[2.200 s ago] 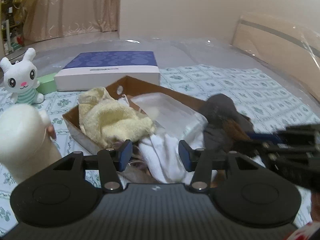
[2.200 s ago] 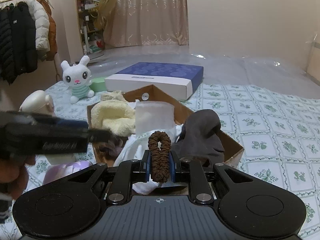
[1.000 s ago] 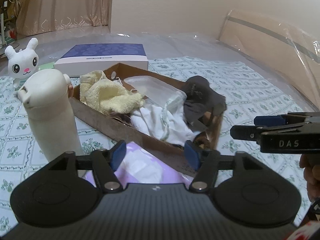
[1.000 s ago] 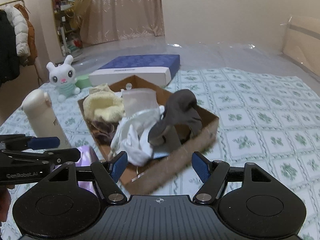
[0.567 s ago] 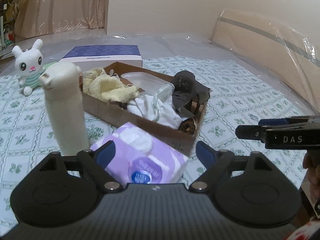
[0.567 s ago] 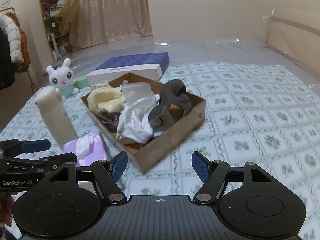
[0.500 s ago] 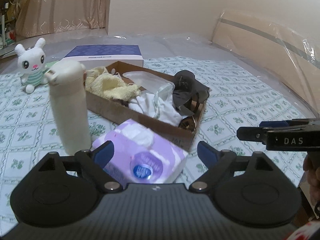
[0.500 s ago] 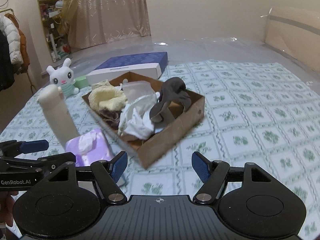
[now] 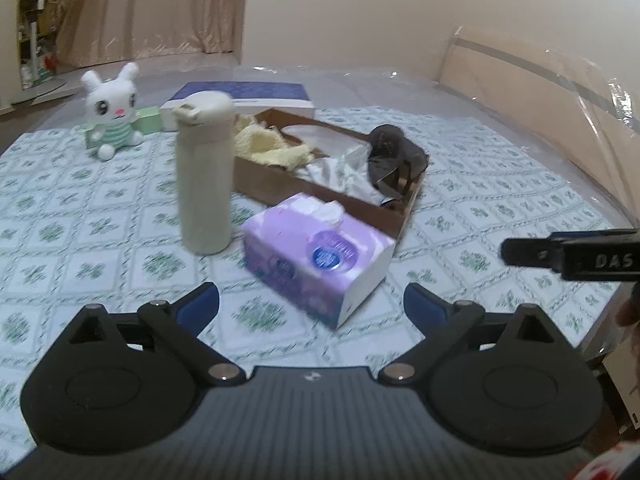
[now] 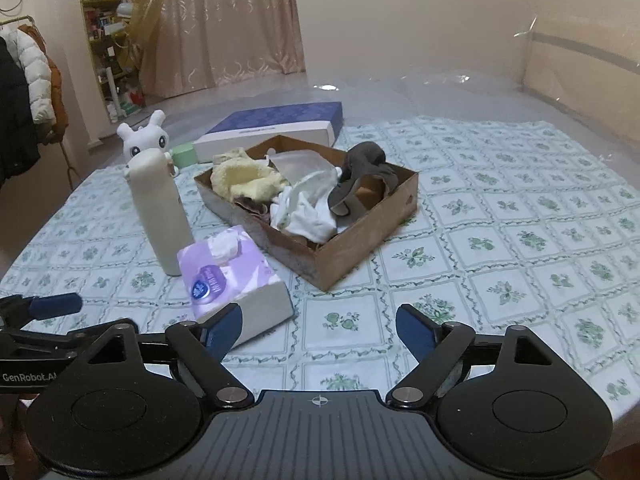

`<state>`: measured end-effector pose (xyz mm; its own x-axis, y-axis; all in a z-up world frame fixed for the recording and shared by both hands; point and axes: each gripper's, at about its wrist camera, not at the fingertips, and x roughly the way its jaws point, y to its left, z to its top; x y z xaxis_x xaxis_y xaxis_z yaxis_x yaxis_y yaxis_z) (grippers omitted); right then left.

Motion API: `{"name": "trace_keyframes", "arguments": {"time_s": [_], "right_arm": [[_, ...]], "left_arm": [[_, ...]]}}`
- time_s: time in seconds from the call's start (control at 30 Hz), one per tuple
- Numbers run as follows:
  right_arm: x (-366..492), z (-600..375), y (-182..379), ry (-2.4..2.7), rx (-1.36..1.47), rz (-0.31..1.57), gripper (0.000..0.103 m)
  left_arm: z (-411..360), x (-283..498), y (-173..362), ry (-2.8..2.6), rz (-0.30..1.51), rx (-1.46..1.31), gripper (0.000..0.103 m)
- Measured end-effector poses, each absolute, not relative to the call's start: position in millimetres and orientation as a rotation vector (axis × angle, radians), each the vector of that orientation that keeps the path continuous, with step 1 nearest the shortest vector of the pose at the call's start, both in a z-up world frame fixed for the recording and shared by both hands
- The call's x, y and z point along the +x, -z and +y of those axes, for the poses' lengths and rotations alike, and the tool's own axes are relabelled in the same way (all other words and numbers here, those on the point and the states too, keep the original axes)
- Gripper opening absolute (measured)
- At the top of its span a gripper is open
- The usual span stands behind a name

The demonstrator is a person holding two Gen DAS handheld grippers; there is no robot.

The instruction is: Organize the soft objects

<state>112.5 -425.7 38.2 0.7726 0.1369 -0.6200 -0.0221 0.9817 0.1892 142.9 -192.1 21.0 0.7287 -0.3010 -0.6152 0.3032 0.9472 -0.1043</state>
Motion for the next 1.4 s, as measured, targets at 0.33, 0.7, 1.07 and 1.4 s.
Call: {"name": "trace_keyframes", "arguments": {"time_s": [0.33,0.7,1.07,1.4], "right_arm": [[69.7,-397.7,-51.1,-0.073,0.158,0.674,0.084],[44.6,-373.9,-59.4,-0.101,0.140,0.661,0.085],[35.8,-361.3,-60.8,-0.096,0.123,0.669,0.085],[31.3,-350.5,-59.1,-0.099,0.087,0.660,0.085]], "left_arm": [[-156.8,106.4,-39.0,0.218,0.661,-0.016,0.098],[-142.8,76.4,-45.6,0.145,0.663,-0.018,0.098],[-139.7,61.0,-46.8,0.137,0.648,-0.019,0.099],[-136.2,53.0,-47.3,0.156,0.656,-0.041,0.099]]}}
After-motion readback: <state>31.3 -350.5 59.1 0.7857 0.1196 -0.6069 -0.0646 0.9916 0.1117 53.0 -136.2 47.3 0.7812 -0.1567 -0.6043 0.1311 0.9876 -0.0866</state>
